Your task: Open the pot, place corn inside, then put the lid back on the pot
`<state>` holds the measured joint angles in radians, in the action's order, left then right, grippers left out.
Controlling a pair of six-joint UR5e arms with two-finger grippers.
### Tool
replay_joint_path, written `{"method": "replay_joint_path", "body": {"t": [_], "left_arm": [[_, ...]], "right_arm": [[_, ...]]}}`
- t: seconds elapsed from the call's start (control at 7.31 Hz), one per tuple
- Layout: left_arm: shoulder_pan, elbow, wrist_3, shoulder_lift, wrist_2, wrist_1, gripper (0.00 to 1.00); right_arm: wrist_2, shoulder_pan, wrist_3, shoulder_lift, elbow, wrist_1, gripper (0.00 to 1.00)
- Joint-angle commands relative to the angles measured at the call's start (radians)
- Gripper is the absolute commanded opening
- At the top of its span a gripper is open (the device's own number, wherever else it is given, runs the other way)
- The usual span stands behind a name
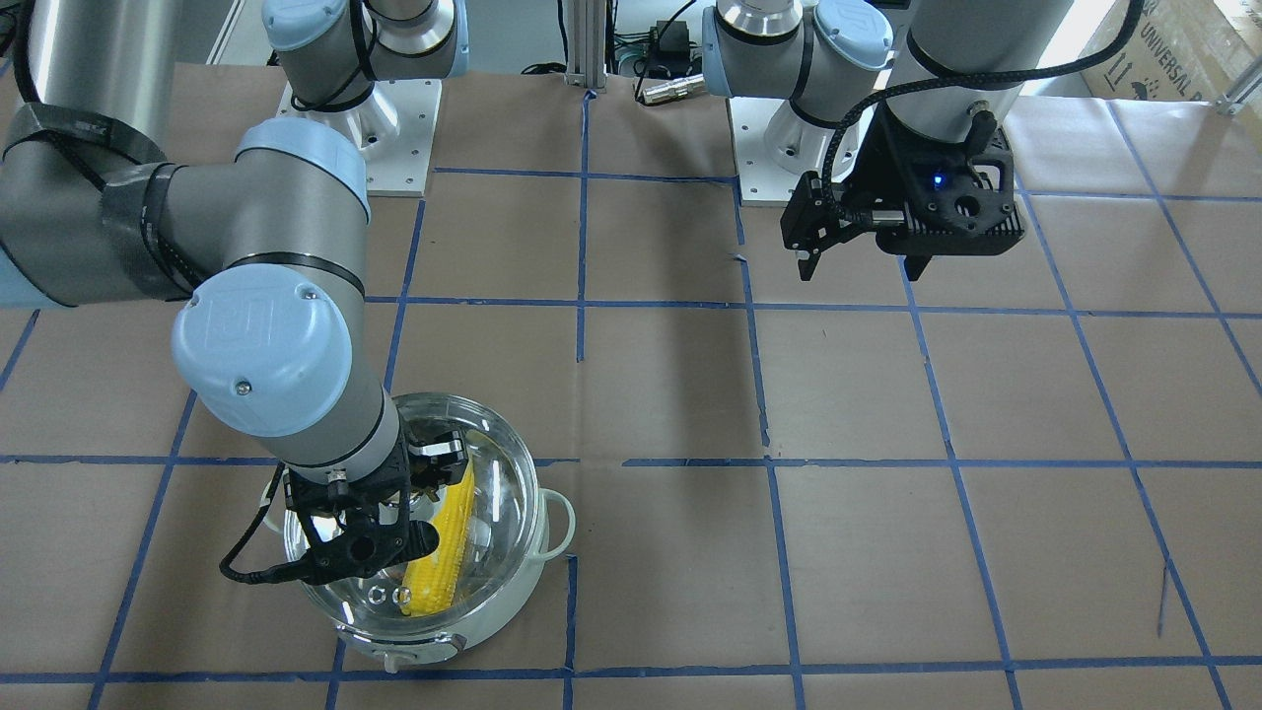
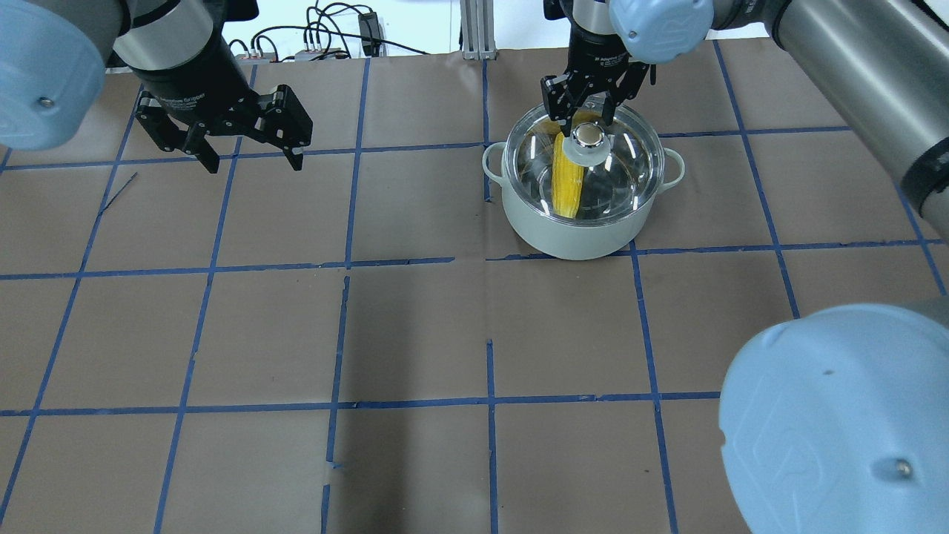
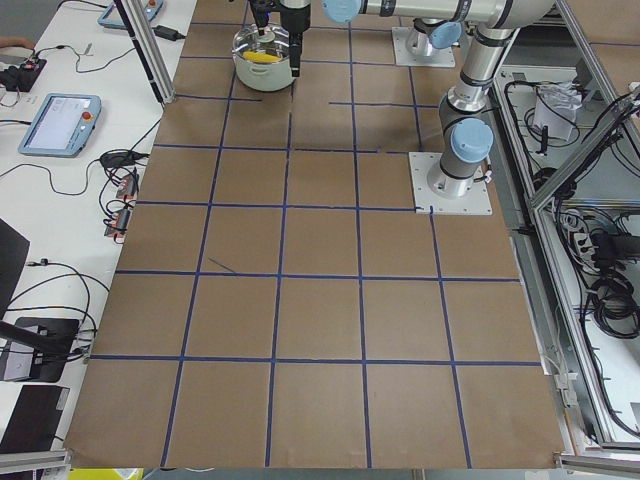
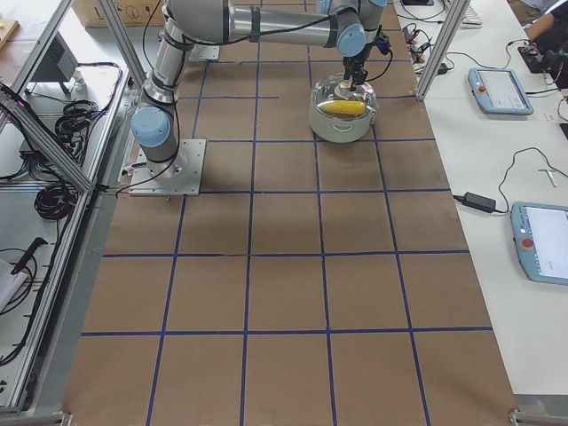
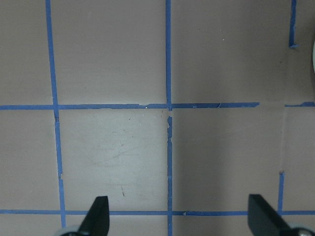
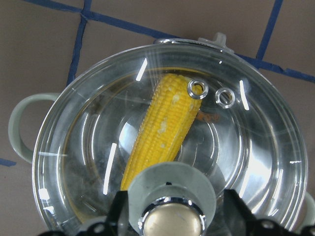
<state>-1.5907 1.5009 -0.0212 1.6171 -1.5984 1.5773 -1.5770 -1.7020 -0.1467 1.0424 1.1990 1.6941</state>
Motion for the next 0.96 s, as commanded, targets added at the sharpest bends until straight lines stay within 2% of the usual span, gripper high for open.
{"method": "replay_joint_path", "body": {"t": [0.0, 0.27, 0.41, 0.55, 0.68, 0.82], "left_arm": [[0.0, -0.001, 0.001, 0.0, 0.0, 0.0, 1.0], [0.0, -0.001, 0.0, -0.002, 0.0, 0.001, 1.0], [0.0, -0.002, 0.001, -0.003, -0.005, 0.001, 1.0], [-0.002, -0.001, 0.001, -0.003, -0.005, 0.001, 1.0], [-0.002, -0.004, 0.001, -0.003, -0.005, 0.001, 1.0], [0.0, -0.011, 0.004, -0.002, -0.002, 0.001, 1.0]], "right_arm": [[-0.003, -0.001, 0.004, 0.001, 0.005, 0.013, 1.0], [-0.006, 0.004, 0.002, 0.04, -0.006, 0.006, 1.0], [-0.009, 0.012, 0.002, 0.117, 0.022, -0.032, 1.0], [-0.012, 0.036, 0.001, 0.21, 0.034, -0.119, 1.0], [-0.015, 0.059, -0.002, 0.299, 0.049, -0.269, 1.0], [-0.015, 0.083, -0.011, 0.367, 0.092, -0.312, 1.0]]}}
